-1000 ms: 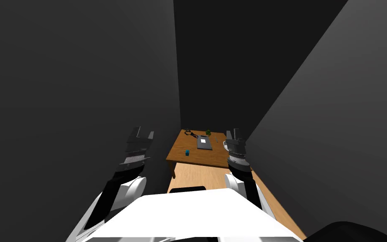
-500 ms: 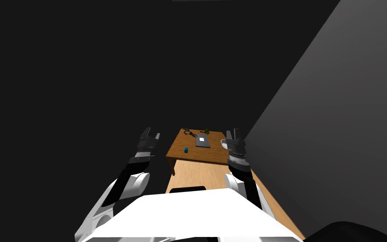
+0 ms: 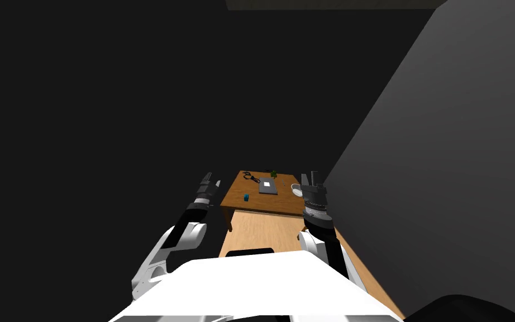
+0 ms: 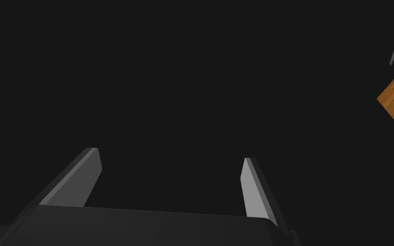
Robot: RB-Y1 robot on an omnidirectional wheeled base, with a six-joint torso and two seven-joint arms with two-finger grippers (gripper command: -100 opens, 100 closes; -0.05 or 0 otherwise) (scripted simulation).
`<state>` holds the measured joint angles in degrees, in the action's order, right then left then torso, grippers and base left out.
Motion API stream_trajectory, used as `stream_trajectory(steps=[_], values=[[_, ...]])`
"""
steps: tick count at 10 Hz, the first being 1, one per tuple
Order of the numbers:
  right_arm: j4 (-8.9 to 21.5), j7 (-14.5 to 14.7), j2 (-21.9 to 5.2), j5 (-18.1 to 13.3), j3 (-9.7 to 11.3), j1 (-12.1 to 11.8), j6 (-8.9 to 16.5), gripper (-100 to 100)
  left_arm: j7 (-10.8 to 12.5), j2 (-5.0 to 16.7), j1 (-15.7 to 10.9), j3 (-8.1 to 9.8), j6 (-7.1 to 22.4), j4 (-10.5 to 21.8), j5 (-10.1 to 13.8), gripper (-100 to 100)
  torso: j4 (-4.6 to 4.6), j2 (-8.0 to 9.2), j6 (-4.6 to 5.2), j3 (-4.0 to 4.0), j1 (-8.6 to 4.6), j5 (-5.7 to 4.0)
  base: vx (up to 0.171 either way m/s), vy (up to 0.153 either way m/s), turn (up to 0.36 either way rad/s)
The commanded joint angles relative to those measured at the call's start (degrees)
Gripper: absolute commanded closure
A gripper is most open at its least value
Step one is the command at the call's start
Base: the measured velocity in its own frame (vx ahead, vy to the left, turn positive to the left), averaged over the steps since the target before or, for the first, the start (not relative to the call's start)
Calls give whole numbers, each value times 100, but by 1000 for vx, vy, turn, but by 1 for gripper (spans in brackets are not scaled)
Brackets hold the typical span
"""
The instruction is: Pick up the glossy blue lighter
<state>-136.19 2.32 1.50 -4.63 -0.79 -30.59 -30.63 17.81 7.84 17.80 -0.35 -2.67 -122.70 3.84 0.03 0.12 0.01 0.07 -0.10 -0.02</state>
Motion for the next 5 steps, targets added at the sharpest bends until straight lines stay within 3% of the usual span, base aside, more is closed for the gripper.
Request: stream_trajectory(steps=[1,5], values=[[0,0,0,0,0,0,0,0,41,19,-21,-30,159,20,-3,-100,0,0,0,0,0,0,-21,-21,-8],[0,0,0,0,0,0,0,0,270,87,-466,-162,843,607,-21,-100,0,-3,-1,-1,0,-1,-30,-25,-16]])
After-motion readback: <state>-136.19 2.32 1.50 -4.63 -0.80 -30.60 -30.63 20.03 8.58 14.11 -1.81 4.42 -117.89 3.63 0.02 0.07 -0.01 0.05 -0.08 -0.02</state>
